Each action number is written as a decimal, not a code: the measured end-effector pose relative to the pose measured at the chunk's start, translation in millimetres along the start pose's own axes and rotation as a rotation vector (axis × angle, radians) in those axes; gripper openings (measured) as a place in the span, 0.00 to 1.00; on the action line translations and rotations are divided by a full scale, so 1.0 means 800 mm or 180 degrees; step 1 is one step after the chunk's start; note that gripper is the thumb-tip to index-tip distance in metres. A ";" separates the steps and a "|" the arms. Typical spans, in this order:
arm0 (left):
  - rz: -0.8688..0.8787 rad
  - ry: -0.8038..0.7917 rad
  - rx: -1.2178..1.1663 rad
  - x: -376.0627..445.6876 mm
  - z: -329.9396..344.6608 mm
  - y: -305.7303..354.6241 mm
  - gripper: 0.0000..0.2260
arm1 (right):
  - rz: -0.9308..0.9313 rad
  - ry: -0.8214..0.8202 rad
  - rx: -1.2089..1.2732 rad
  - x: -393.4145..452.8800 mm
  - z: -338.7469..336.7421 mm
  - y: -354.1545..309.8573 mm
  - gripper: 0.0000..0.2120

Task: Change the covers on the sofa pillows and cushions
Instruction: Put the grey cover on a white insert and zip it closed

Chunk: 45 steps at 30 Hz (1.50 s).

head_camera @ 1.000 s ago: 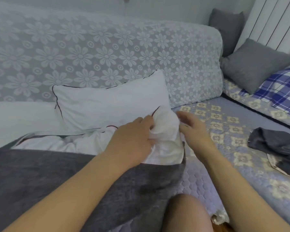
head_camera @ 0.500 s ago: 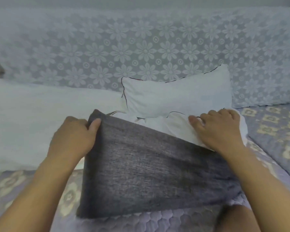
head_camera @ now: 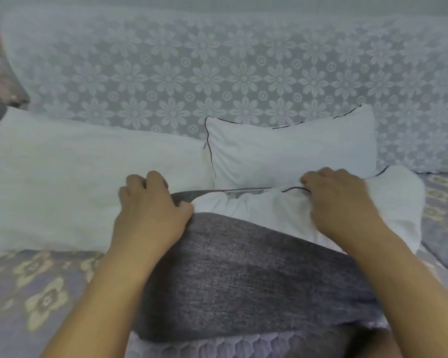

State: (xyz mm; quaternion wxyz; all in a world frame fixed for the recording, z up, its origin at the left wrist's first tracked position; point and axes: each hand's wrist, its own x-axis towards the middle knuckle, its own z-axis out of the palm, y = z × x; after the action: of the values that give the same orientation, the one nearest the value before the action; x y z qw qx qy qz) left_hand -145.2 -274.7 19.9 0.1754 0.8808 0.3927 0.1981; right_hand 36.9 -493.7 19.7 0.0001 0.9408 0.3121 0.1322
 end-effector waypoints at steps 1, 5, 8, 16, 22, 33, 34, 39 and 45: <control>0.0066 0.0222 0.0395 -0.011 -0.008 -0.005 0.18 | -0.0355 0.0065 0.0342 0.004 -0.008 -0.022 0.21; 0.0276 0.0066 0.1101 -0.038 -0.032 0.001 0.15 | -0.1672 -0.0309 0.1407 -0.006 -0.032 -0.131 0.15; 0.0484 -0.0266 0.1474 -0.036 -0.034 0.002 0.06 | -0.1852 -0.0343 0.1175 -0.003 -0.027 -0.173 0.11; 0.0066 -0.0721 -0.0555 0.009 -0.034 -0.026 0.04 | -0.1912 -0.0132 0.0743 -0.013 -0.002 -0.164 0.13; -0.0723 -0.0399 -0.2490 0.001 -0.001 -0.060 0.09 | -0.2051 -0.0007 0.1133 -0.014 0.018 -0.165 0.07; -0.0390 -0.1141 -0.1127 0.012 0.049 -0.096 0.03 | -0.0301 0.1033 0.1783 -0.005 -0.020 -0.053 0.11; -0.0398 -0.1196 -0.1157 0.011 0.055 -0.094 0.03 | -0.0272 0.1173 0.1767 -0.003 -0.023 -0.050 0.10; -0.0115 -0.1017 -0.0637 0.007 0.079 -0.101 0.06 | -0.0736 0.1159 0.1583 0.006 -0.003 -0.057 0.12; 0.1314 -0.0702 -0.1697 -0.064 0.094 -0.082 0.13 | -0.0650 -0.0278 0.2391 0.000 0.010 -0.065 0.10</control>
State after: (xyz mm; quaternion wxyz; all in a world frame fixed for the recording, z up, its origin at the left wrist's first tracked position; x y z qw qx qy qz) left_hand -181.2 -284.0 -86.1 0.3968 0.8809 0.1197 0.2286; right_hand 8.0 -451.0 7.4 -0.3178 0.8442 0.4305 -0.0321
